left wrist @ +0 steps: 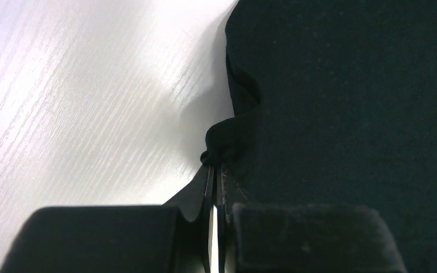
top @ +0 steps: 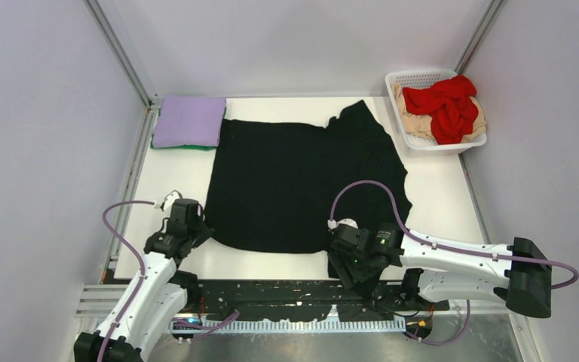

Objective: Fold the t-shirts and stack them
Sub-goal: Grab the side of the flattened tshirt closest away from the robot with both arms, then fold the flattened tshirt in 1/3 of the way

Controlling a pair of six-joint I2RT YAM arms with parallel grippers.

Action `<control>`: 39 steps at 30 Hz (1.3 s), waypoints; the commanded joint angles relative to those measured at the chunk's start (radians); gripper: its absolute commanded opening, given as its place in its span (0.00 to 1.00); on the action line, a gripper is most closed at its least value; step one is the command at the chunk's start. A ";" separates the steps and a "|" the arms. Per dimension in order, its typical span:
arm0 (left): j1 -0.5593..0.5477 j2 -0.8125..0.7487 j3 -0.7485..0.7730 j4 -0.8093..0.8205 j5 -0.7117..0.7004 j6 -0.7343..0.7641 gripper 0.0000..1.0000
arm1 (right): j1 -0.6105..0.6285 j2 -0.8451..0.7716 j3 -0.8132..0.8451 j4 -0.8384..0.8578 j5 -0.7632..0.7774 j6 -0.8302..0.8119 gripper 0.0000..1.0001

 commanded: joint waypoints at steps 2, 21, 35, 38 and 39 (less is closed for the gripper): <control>0.000 -0.039 -0.019 -0.001 0.006 0.003 0.00 | 0.008 -0.003 -0.063 0.067 -0.006 0.053 0.70; 0.001 -0.226 -0.048 -0.201 -0.028 -0.065 0.00 | 0.013 -0.080 -0.078 -0.041 0.173 0.210 0.05; 0.001 -0.040 0.057 0.034 0.030 -0.085 0.00 | -0.123 -0.024 0.145 -0.042 0.622 0.089 0.05; 0.001 0.021 0.101 0.038 -0.019 -0.095 0.00 | -0.181 -0.029 0.156 0.023 0.644 -0.007 0.05; 0.001 0.042 0.110 0.044 -0.032 -0.100 0.00 | -0.210 -0.029 0.159 0.063 0.649 -0.026 0.05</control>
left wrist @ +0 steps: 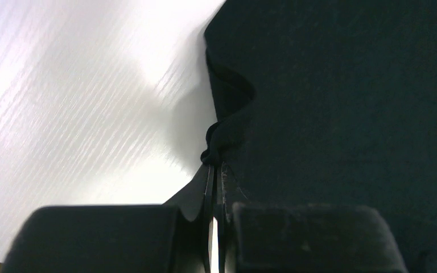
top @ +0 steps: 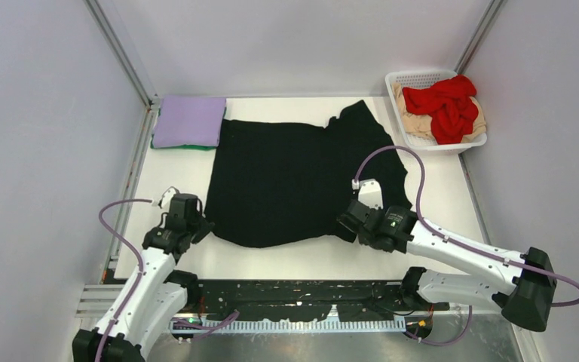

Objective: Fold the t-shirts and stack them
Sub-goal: Fold the flattened tshirt in 1/3 of the way

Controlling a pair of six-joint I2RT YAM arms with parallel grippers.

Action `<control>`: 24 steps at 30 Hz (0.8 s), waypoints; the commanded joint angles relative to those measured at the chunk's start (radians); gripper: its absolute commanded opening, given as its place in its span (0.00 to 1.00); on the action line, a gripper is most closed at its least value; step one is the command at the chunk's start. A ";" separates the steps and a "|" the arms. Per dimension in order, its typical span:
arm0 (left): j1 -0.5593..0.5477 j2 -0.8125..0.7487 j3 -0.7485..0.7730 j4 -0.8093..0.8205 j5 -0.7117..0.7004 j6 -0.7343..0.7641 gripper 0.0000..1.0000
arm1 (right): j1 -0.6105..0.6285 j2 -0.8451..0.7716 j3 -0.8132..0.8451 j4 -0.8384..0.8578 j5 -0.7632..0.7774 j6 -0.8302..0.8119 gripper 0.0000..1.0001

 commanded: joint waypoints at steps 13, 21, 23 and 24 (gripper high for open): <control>0.007 0.378 0.299 0.165 -0.124 -0.002 0.00 | -0.315 0.145 0.141 0.399 0.004 -0.474 0.05; 0.042 0.579 0.445 0.211 -0.098 0.027 0.00 | -0.435 0.349 0.305 0.490 -0.093 -0.626 0.05; 0.053 0.630 0.479 0.227 -0.085 0.035 0.00 | -0.456 0.402 0.351 0.504 -0.102 -0.663 0.05; 0.058 0.656 0.499 0.230 -0.080 0.042 0.00 | -0.469 0.445 0.368 0.508 -0.099 -0.689 0.06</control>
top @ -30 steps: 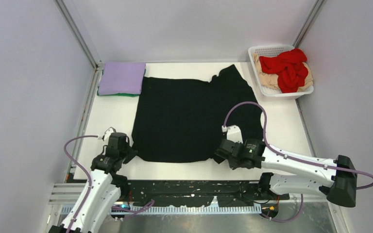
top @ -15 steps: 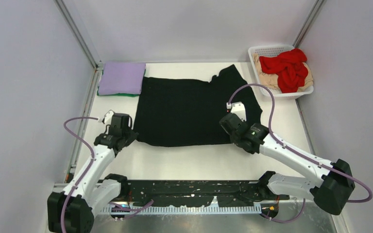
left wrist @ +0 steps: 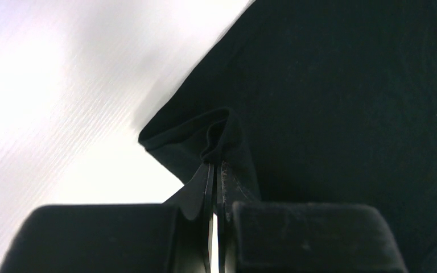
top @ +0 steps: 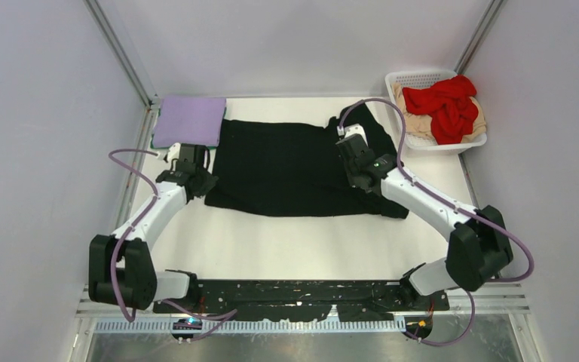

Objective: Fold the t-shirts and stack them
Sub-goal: Fold the flattened tshirt in 1/3 of the way

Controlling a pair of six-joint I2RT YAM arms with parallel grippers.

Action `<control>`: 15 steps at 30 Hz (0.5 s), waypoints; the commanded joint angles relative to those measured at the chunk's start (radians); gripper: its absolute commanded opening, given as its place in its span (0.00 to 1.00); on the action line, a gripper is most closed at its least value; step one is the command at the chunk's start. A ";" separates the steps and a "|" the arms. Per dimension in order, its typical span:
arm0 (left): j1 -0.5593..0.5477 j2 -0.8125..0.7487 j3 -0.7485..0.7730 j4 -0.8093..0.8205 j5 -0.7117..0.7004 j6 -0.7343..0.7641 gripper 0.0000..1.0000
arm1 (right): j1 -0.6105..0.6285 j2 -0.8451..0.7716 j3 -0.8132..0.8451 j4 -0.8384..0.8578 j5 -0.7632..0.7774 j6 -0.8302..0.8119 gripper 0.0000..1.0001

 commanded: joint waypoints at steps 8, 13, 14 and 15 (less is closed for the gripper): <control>0.059 0.347 0.314 -0.037 0.037 0.054 0.00 | -0.152 0.396 0.347 0.109 -0.087 -0.154 0.13; 0.077 0.466 0.509 -0.221 0.023 0.077 0.99 | -0.180 0.547 0.533 0.051 -0.029 -0.072 0.60; 0.077 0.472 0.538 -0.245 0.014 0.081 0.99 | -0.184 0.548 0.543 0.040 -0.017 -0.056 0.67; 0.078 0.466 0.544 -0.259 0.005 0.081 0.99 | -0.186 0.537 0.542 0.038 -0.012 -0.020 0.70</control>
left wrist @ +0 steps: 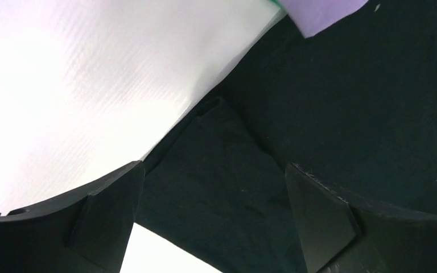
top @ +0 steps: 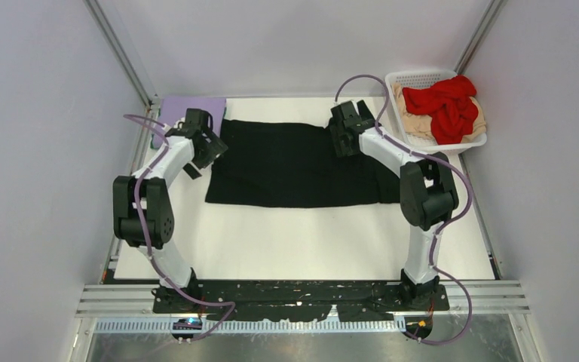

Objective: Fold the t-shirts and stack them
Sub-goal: Fold the flattened tshirt in 1/3 of the way

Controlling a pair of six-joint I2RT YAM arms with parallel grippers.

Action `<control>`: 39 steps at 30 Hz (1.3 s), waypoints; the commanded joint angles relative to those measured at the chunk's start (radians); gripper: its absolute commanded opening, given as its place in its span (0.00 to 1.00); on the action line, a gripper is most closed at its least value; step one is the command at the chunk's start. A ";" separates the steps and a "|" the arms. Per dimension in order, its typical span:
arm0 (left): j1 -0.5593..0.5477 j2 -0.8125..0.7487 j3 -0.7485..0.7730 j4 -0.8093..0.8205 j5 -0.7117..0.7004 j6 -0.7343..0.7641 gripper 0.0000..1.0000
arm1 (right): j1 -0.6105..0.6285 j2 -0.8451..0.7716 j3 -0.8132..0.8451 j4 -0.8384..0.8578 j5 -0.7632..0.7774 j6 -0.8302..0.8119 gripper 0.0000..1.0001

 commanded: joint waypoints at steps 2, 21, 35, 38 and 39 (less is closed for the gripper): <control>0.012 -0.037 0.077 -0.123 -0.028 0.029 1.00 | -0.009 -0.063 0.042 -0.008 0.049 0.129 0.82; 0.010 -0.023 -0.162 0.138 0.399 0.082 1.00 | -0.246 -0.439 -0.539 0.038 -0.137 0.312 0.84; 0.016 -0.046 -0.210 0.056 0.277 0.134 1.00 | -0.422 -0.517 -0.699 0.061 -0.113 0.411 0.80; 0.017 -0.039 -0.206 0.056 0.281 0.134 1.00 | -0.426 -0.481 -0.698 0.099 -0.187 0.414 0.77; 0.017 -0.037 -0.204 0.055 0.281 0.135 1.00 | -0.425 -0.467 -0.697 0.107 -0.207 0.418 0.76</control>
